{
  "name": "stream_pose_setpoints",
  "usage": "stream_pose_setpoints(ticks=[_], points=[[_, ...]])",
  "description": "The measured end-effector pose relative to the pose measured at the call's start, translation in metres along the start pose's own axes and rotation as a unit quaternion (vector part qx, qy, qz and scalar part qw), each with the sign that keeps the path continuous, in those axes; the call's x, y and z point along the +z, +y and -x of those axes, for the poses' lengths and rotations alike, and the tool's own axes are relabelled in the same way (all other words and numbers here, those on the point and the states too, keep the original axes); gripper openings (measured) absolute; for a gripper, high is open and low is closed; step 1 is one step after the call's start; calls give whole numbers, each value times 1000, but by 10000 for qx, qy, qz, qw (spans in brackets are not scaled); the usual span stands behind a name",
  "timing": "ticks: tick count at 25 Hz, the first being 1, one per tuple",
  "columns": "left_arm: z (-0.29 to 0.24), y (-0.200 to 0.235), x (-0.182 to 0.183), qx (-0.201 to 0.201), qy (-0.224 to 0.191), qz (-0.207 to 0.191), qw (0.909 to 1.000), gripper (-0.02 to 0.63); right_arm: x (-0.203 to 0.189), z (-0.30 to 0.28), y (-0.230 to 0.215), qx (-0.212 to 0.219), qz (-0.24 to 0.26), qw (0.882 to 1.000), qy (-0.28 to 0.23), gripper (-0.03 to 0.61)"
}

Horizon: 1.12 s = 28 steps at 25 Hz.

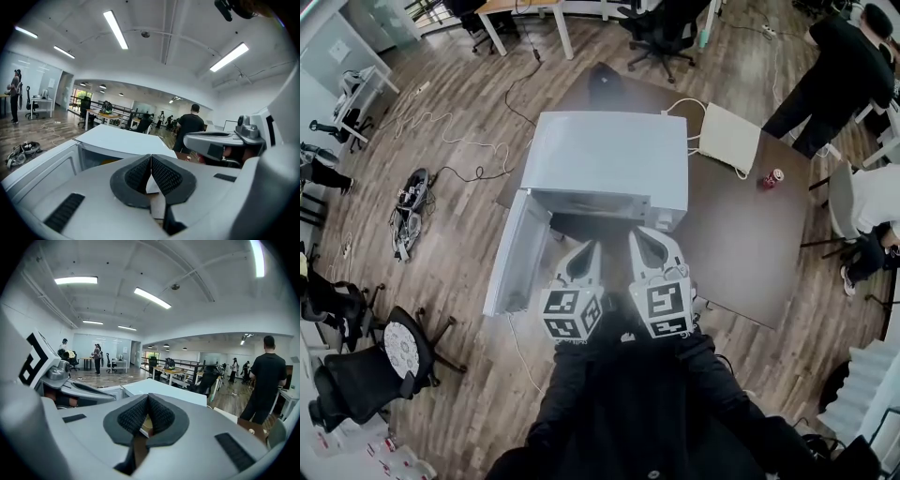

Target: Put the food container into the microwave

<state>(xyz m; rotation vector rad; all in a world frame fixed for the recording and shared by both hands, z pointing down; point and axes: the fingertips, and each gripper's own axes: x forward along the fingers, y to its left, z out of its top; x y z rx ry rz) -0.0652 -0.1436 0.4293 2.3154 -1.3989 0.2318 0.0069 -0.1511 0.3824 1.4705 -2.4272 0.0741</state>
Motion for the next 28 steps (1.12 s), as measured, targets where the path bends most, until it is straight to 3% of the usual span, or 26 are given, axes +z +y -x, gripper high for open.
stream_pose_setpoints(ticks=[9,28], points=[[5,-28,24,-105,-262,-259,9993,34,18,25,-13,-87,-53,9994,-318,23],[8,-48,23,-132,-297,-411,9986,34,15,44,-22,-67,-138,9990,-421,23]])
